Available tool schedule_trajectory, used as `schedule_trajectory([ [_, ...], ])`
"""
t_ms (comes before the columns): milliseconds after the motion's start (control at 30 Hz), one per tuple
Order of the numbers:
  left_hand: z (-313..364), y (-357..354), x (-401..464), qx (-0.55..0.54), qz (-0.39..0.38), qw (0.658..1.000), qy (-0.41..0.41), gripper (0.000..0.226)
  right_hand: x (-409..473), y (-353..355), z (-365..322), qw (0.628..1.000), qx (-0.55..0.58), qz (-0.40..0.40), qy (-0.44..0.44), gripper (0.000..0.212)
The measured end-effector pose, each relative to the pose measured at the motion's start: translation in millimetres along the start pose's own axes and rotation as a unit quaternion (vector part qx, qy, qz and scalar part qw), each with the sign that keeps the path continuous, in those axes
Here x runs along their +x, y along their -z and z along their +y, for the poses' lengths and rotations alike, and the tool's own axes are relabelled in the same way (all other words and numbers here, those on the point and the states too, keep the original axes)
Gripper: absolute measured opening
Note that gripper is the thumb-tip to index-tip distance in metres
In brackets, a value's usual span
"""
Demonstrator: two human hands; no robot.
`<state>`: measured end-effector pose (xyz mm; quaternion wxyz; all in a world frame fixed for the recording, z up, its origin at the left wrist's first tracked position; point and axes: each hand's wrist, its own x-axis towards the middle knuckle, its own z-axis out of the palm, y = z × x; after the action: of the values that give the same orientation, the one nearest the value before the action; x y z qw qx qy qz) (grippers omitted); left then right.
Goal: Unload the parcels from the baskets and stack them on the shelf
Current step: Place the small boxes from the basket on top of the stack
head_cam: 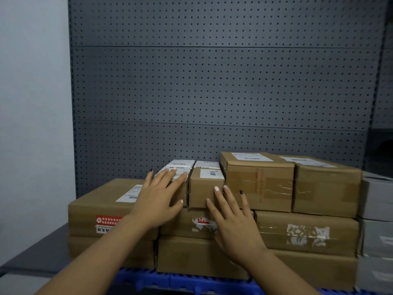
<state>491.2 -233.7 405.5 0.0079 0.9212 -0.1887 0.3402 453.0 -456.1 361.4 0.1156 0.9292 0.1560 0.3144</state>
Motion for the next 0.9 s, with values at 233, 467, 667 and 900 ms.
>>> schedule_trajectory([
  [233,11,6,-17,-0.006,0.014,1.000,-0.023,0.071,-1,20,-13,0.997,-0.049,-0.062,-0.013,0.077],
  [467,22,16,-37,-0.006,-0.027,1.000,-0.004,0.076,2,35,-16,0.994,-0.064,-0.087,-0.009,0.073],
  [667,42,32,-65,-0.033,-0.042,0.998,-0.025,0.076,-35,49,-10,0.997,-0.025,-0.069,0.023,0.072],
  [900,90,17,-113,-0.070,-0.055,0.990,-0.112,0.073,-145,36,16,0.998,-0.007,-0.038,0.043,0.079],
])
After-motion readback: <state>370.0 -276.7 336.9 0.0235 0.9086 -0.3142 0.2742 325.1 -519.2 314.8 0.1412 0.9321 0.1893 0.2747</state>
